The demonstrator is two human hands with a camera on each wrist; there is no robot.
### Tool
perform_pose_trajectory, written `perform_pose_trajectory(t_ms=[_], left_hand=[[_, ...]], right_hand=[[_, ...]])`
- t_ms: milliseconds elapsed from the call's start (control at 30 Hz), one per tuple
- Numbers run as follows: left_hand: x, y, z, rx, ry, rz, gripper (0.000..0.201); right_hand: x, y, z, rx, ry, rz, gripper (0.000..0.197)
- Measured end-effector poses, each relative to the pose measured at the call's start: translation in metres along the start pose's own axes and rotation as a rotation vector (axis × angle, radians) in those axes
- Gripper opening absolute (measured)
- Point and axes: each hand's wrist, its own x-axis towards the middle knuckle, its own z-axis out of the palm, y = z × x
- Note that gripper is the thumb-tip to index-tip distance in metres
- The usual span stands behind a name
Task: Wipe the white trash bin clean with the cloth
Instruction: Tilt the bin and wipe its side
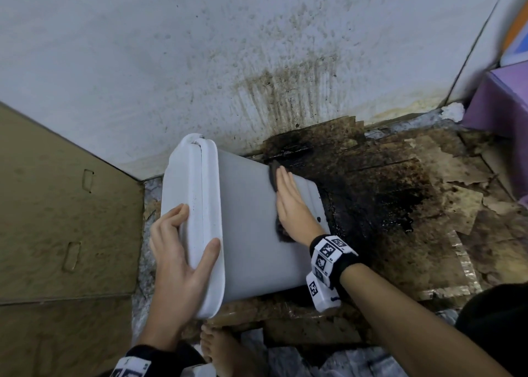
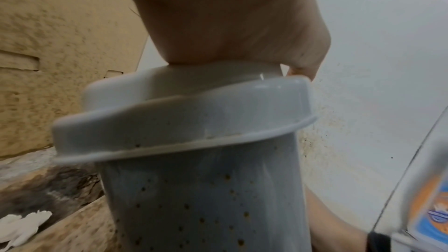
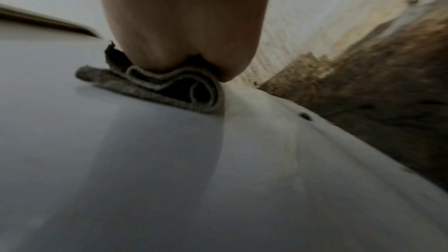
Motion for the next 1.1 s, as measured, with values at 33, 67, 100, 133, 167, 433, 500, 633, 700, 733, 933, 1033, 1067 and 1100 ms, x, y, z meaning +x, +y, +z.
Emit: perform_pose_trajectory(t_ms=[33, 67, 100, 133, 167, 433, 500, 633, 700, 733, 933, 1033, 1067, 1100], left_hand=[[0.000, -0.001, -0.001, -0.006, 0.001, -0.002, 0.055], [0.000, -0.002, -0.001, -0.011, 0.001, -0.005, 0.055], [0.001, -0.003, -0.001, -0.015, 0.002, -0.006, 0.055], [0.001, -0.002, -0.001, -0.017, 0.002, -0.007, 0.055], [0.000, -0.002, -0.001, -0.015, 0.001, -0.007, 0.055], [0.000, 0.001, 0.001, 0.010, -0.010, 0.013, 0.054], [0.000, 0.004, 0.003, 0.003, -0.011, 0.028, 0.051], [0.002, 0.011, 0.003, 0.024, -0.022, 0.023, 0.050], [0.004, 0.014, 0.003, 0.033, -0.030, 0.012, 0.051], [0.004, 0.016, 0.003, 0.039, -0.034, 0.008, 0.051], [0.001, 0.011, 0.001, 0.033, -0.035, -0.010, 0.052], [0.003, 0.010, 0.000, 0.035, -0.037, -0.017, 0.052], [0.004, 0.009, 0.001, 0.031, -0.031, -0.017, 0.052], [0.004, 0.008, 0.001, 0.028, -0.023, -0.015, 0.052]], right_hand=[[0.000, 0.015, -0.003, -0.025, 0.006, 0.067, 0.058], [-0.001, 0.029, -0.006, -0.043, 0.004, 0.140, 0.058], [-0.001, 0.041, -0.010, -0.047, -0.003, 0.219, 0.057], [-0.003, 0.050, -0.015, -0.034, -0.006, 0.298, 0.056], [-0.005, 0.057, -0.018, -0.019, -0.005, 0.361, 0.055], [-0.012, 0.047, -0.011, 0.100, 0.110, 0.386, 0.054], [-0.011, 0.033, -0.010, 0.099, 0.133, 0.349, 0.054], [-0.001, -0.027, -0.008, 0.172, 0.073, 0.171, 0.056], [0.006, -0.063, -0.007, 0.192, 0.042, 0.028, 0.056], [0.010, -0.079, -0.006, 0.195, 0.021, -0.040, 0.056], [0.016, -0.098, 0.000, 0.066, -0.068, -0.277, 0.060], [0.016, -0.076, -0.001, 0.047, -0.072, -0.239, 0.061], [0.015, -0.066, -0.003, 0.048, -0.071, -0.192, 0.061], [0.015, -0.054, -0.005, 0.048, -0.069, -0.135, 0.061]])
